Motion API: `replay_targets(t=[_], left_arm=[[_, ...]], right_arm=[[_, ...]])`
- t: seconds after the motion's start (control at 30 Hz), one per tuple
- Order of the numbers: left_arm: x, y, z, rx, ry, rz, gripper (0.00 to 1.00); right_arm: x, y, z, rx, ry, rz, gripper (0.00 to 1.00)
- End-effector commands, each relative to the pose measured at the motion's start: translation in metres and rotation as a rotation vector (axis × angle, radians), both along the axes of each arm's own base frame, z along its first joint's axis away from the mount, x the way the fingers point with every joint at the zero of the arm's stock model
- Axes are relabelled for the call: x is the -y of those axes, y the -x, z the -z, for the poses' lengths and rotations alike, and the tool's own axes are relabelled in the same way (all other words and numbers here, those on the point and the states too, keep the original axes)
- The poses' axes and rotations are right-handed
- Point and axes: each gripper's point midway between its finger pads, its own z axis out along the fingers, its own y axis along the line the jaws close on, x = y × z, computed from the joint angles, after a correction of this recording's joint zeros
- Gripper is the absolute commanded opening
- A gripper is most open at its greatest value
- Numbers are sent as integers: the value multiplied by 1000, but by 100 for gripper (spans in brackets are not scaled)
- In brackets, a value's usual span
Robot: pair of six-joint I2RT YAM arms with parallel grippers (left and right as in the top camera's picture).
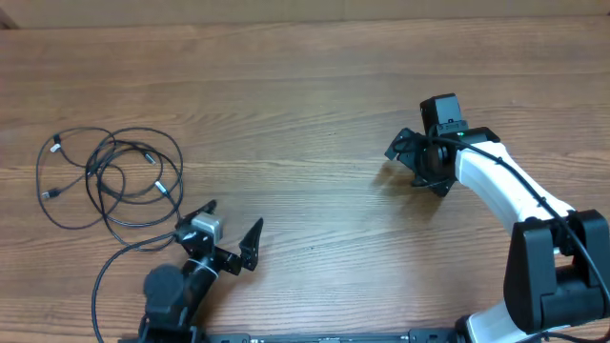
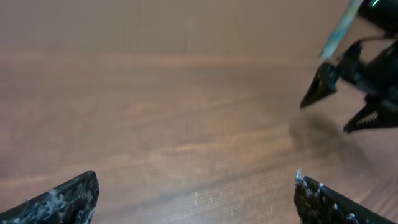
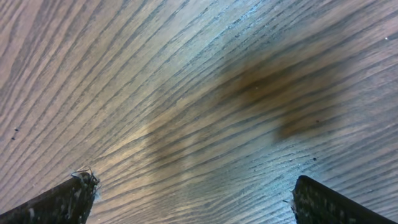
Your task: Untangle cables
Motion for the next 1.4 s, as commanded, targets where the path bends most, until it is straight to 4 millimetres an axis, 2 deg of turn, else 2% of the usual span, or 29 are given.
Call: replay_targets(t=[0.0,0.13,1.37], left_arm=[[-3,2,-18,91,-8,-14,100],[-2,4,-29,144,-4,-10,100],[-2,5,-29,144,-3,-4,99]], right_arm=[[2,-6,-10,36,5,2,100],[2,-6,-10,36,5,2,100],[2,-6,-10,36,5,2,100]])
